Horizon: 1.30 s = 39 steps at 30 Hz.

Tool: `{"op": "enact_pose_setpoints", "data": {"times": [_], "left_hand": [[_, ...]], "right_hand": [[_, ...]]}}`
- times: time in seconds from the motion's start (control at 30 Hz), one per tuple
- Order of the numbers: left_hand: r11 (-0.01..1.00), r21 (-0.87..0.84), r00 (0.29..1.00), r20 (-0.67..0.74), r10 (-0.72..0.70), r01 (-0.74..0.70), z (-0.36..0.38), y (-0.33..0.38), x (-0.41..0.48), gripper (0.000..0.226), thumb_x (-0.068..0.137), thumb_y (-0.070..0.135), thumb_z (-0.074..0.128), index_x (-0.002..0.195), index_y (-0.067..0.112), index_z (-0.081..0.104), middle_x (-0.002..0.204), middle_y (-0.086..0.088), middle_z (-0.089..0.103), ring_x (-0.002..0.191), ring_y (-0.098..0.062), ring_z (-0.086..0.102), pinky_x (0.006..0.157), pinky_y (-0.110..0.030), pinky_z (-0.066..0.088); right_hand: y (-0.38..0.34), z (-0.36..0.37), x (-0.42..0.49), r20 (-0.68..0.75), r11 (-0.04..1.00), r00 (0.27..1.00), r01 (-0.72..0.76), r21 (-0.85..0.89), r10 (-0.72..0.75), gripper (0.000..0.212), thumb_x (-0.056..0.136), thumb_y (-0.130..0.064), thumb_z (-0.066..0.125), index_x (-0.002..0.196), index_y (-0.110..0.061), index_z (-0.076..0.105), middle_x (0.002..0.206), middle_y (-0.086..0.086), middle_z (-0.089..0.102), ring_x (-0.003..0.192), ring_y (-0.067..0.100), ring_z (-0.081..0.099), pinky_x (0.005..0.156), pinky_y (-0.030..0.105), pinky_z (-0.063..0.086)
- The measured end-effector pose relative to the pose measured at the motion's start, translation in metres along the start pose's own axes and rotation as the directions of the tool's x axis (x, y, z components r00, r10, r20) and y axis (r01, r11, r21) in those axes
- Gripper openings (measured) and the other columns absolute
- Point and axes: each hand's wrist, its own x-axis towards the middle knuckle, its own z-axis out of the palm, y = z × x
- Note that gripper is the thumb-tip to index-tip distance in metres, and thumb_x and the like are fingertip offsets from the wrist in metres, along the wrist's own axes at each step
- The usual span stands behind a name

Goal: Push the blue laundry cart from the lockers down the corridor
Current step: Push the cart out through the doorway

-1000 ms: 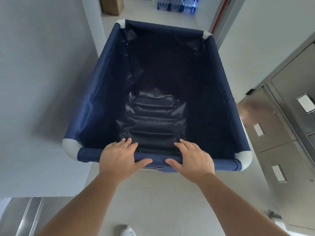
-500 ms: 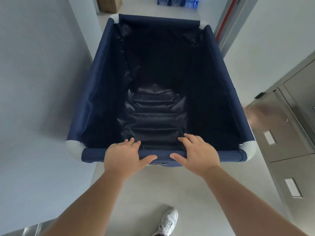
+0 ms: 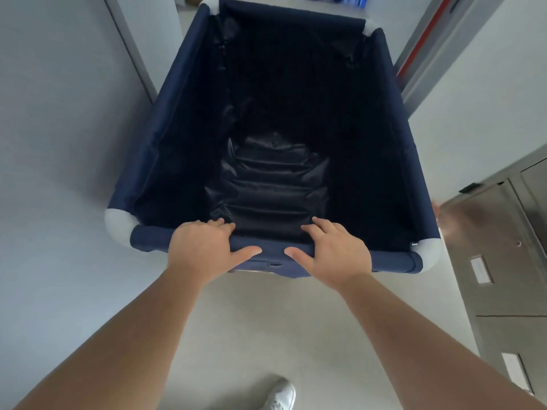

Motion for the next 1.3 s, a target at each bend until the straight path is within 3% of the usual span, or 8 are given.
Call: {"op": "enact_pose_setpoints", "data": {"times": [0.17,0.37,0.6,0.7,0.9,1.03,1.3], "left_hand": [[1.0,0.008,0.996,-0.084,0.017,-0.016,0.0,-0.005,0.036,0.095,0.077,0.09,0.016,0.096,0.019,0.078,0.087,-0.004,0.077,0.066,-0.028,0.071,0.054,-0.036,0.054],[1.0,-0.001,0.994,-0.104,0.031,-0.031,0.001,-0.013,0.084,0.087,0.076,0.087,0.027,0.097,0.019,0.077,0.085,0.0,0.077,0.067,-0.025,0.07,0.055,-0.035,0.052],[0.999,-0.006,0.995,-0.093,0.041,-0.041,0.006,-0.03,0.158,0.092,0.077,0.09,0.016,0.093,0.021,0.074,0.079,0.004,0.074,0.066,-0.023,0.067,0.055,-0.032,0.049],[0.999,-0.01,0.995,-0.088,0.044,-0.045,0.007,-0.037,0.195,0.096,0.076,0.091,0.01,0.092,0.022,0.075,0.077,0.004,0.074,0.064,-0.023,0.066,0.053,-0.031,0.046],[0.997,-0.03,0.994,-0.084,0.071,-0.074,0.009,-0.053,0.265,0.099,0.074,0.092,0.012,0.093,0.018,0.075,0.084,0.0,0.076,0.07,-0.028,0.07,0.061,-0.04,0.055],[0.996,-0.029,0.993,-0.083,0.079,-0.082,0.01,-0.059,0.309,0.093,0.073,0.09,0.019,0.094,0.019,0.075,0.085,0.001,0.076,0.071,-0.028,0.069,0.06,-0.038,0.053],[0.997,0.009,0.993,-0.084,0.079,-0.079,0.015,-0.071,0.411,0.092,0.074,0.092,0.019,0.09,0.023,0.077,0.081,0.004,0.076,0.068,-0.026,0.07,0.056,-0.036,0.053]], "right_hand": [[0.008,-0.003,0.035,-0.019,1.0,1.0,0.005,-0.02,-0.006,0.098,0.074,-0.093,0.007,0.131,-0.033,0.059,0.143,-0.009,0.053,0.127,0.015,0.049,0.073,0.034,0.049],[0.018,-0.012,0.084,0.023,0.998,1.0,0.018,-0.062,-0.016,0.096,0.076,-0.091,0.009,0.137,-0.033,0.054,0.148,-0.007,0.049,0.129,0.017,0.047,0.086,0.037,0.049],[0.028,-0.027,0.154,0.059,0.997,0.998,0.008,-0.076,-0.003,0.094,0.078,-0.089,0.012,0.143,-0.032,0.048,0.153,-0.004,0.044,0.135,0.018,0.042,0.105,0.039,0.038],[0.034,-0.031,0.188,0.055,0.996,0.998,-0.008,-0.084,0.012,0.094,0.079,-0.089,0.012,0.143,-0.031,0.049,0.152,-0.004,0.046,0.134,0.019,0.043,0.105,0.039,0.037],[0.043,-0.038,0.252,0.043,0.996,0.998,-0.052,-0.073,0.055,0.097,0.078,-0.09,0.009,0.139,-0.03,0.054,0.147,-0.003,0.051,0.13,0.02,0.047,0.103,0.04,0.04],[0.05,-0.045,0.293,0.046,0.993,0.998,-0.038,-0.116,0.044,0.093,0.081,-0.088,0.011,0.134,-0.029,0.058,0.142,-0.002,0.056,0.126,0.021,0.051,0.107,0.04,0.034],[0.074,-0.057,0.386,0.038,0.991,0.998,-0.05,-0.124,0.055,0.09,0.082,-0.087,0.012,0.134,-0.029,0.058,0.142,-0.003,0.055,0.125,0.021,0.051,0.102,0.041,0.038]]}}
